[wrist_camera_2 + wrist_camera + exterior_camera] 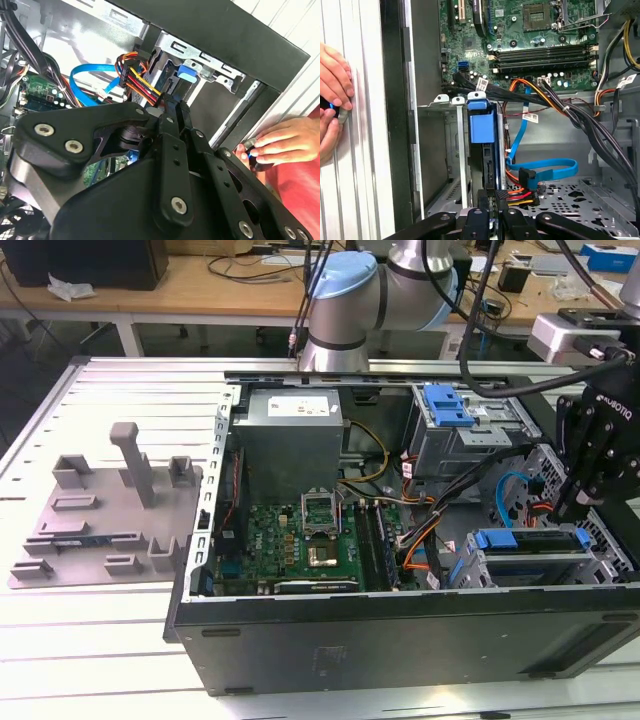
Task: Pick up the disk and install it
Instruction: 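Insert the first disk wire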
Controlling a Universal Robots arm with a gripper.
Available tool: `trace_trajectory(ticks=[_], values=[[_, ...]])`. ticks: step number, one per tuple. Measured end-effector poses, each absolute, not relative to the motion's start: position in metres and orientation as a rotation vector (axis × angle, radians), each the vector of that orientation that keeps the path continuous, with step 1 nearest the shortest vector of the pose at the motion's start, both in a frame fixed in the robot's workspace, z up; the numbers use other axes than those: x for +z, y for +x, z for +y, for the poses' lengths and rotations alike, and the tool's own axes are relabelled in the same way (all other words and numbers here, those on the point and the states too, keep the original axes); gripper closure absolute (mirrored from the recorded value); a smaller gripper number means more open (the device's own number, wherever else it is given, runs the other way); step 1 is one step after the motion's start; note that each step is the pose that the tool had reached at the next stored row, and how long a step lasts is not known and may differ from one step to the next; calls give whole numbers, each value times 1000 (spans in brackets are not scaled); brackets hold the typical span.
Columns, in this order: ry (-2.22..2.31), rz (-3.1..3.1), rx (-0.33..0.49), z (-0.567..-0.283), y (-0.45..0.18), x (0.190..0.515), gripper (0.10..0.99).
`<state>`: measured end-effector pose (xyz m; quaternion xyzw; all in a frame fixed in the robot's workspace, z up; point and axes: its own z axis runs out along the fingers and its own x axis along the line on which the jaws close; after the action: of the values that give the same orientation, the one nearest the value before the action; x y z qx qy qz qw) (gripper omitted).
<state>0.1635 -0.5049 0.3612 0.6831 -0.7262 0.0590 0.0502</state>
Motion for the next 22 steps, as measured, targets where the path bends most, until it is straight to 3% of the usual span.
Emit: trace_trajectory(ticks=[7, 22], values=[[2113, -2246, 108, -509, 163, 361, 918], [2120, -2245, 102, -520, 163, 359, 918]])
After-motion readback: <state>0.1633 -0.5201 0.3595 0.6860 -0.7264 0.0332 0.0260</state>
